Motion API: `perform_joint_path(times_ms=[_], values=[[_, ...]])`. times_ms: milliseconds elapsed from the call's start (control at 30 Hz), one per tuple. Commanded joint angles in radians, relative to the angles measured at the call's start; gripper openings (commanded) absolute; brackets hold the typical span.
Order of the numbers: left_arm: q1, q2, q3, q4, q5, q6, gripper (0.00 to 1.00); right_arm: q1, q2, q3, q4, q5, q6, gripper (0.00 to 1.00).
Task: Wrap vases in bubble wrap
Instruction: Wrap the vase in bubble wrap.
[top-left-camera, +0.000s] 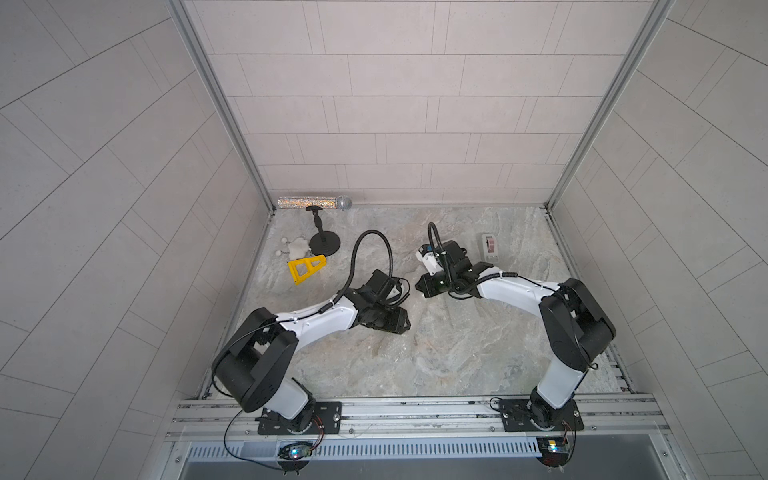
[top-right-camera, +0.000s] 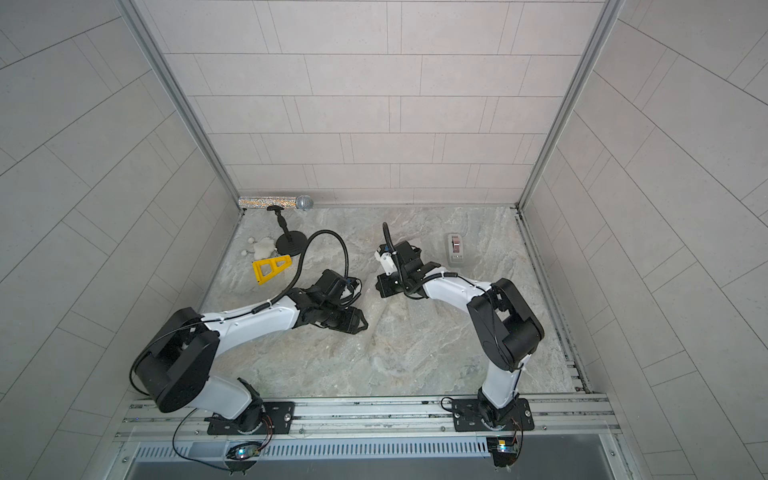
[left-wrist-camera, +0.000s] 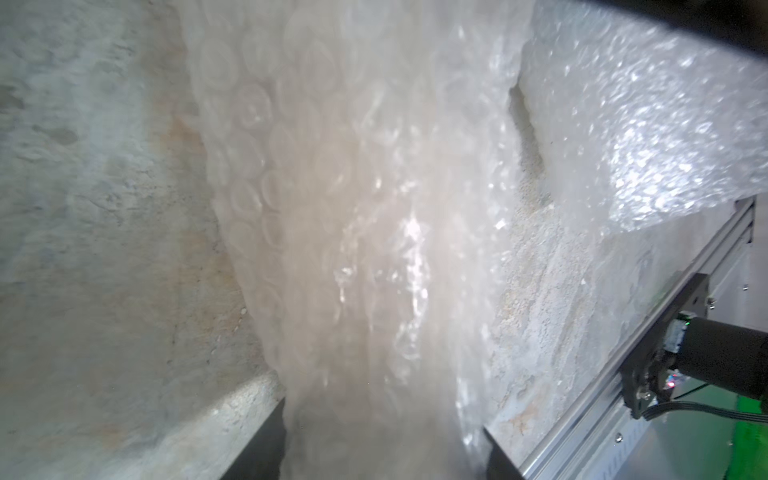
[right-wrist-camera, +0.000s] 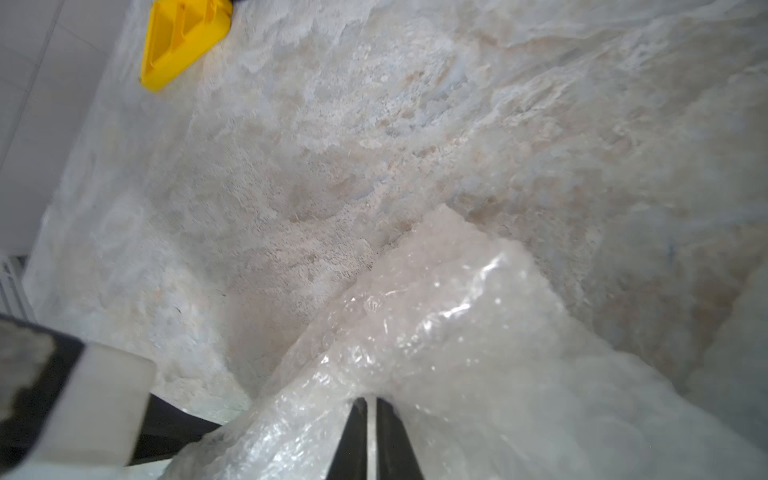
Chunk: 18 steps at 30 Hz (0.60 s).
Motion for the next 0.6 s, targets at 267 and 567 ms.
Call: perform_joint_path(times_ms=[267, 567], values=[[-0.062, 0.035, 0.1, -0.175, -0.162, 0.156, 0.4, -0.186, -0.296, -0.126, 0.02, -0.043, 0.077, 0.43], [-0.062, 0.056, 0.134, -0.177, -0.133, 0.201, 0.37, -0.559, -0.298, -0.09, -0.039, -0.123, 0.141, 0.84]])
